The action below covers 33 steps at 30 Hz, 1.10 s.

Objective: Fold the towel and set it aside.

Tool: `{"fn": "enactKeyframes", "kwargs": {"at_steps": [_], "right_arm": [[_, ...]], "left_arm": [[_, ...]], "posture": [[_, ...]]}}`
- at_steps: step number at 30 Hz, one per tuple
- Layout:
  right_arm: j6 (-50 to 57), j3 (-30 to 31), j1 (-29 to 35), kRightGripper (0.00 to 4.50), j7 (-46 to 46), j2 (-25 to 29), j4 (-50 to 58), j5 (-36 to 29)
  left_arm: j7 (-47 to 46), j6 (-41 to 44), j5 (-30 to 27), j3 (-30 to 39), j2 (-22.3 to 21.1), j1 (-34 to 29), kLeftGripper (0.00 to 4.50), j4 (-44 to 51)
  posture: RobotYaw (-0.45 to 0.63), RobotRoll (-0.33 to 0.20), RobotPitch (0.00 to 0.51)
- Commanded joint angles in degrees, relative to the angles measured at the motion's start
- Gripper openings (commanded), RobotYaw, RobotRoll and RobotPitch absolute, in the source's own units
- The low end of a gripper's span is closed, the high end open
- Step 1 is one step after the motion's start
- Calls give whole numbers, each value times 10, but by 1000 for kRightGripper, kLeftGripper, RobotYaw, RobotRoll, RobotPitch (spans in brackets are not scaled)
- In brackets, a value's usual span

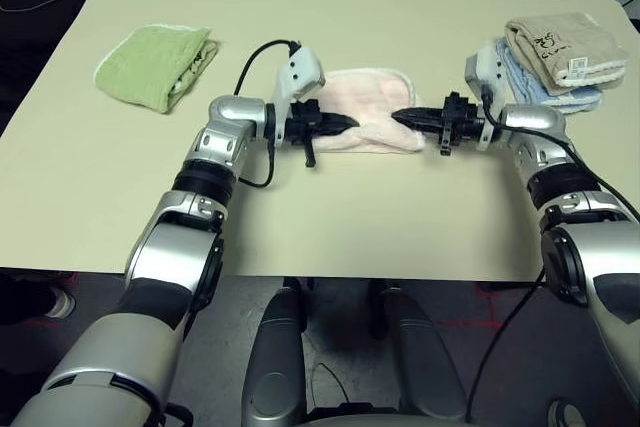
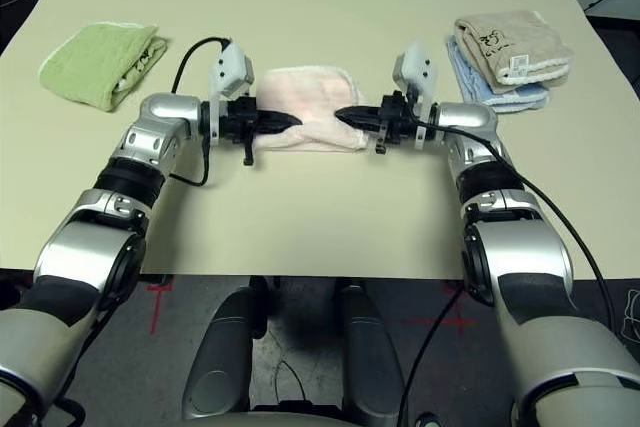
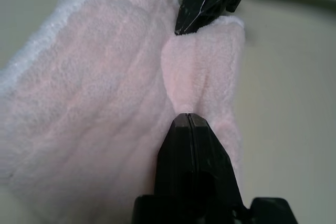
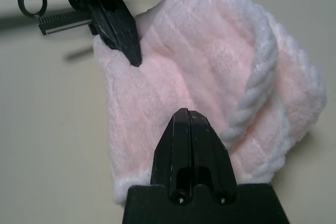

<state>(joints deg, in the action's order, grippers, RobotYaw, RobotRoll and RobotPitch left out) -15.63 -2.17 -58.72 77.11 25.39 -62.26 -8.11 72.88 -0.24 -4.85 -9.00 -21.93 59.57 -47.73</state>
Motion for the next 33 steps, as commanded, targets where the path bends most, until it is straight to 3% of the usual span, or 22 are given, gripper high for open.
{"fn": "enactKeyframes", "kwargs": {"at_steps": [1,13,20,28,33], "right_arm": [[-13,8,21,0,6,7,-10,13],[-31,20,38,0,-8,-3,-24,26],[26,-46,-9,0,18,-5,8,-59],[49,-64,-33,0,-71,-32,27,-63],[66,-56,-32,0,-136,-60,32,-52]], "left_arm": [[6,-1,16,-8,-14,-13,44,-10],[-28,-3,20,4,-18,11,44,-52],[12,35,-22,33,-25,40,44,-7],[-31,103,-67,84,6,81,44,24],[-102,107,-33,68,33,79,44,-10]], "posture": [[57,0,284],[62,0,280],[60,0,271],[62,0,263],[65,0,261]]}}
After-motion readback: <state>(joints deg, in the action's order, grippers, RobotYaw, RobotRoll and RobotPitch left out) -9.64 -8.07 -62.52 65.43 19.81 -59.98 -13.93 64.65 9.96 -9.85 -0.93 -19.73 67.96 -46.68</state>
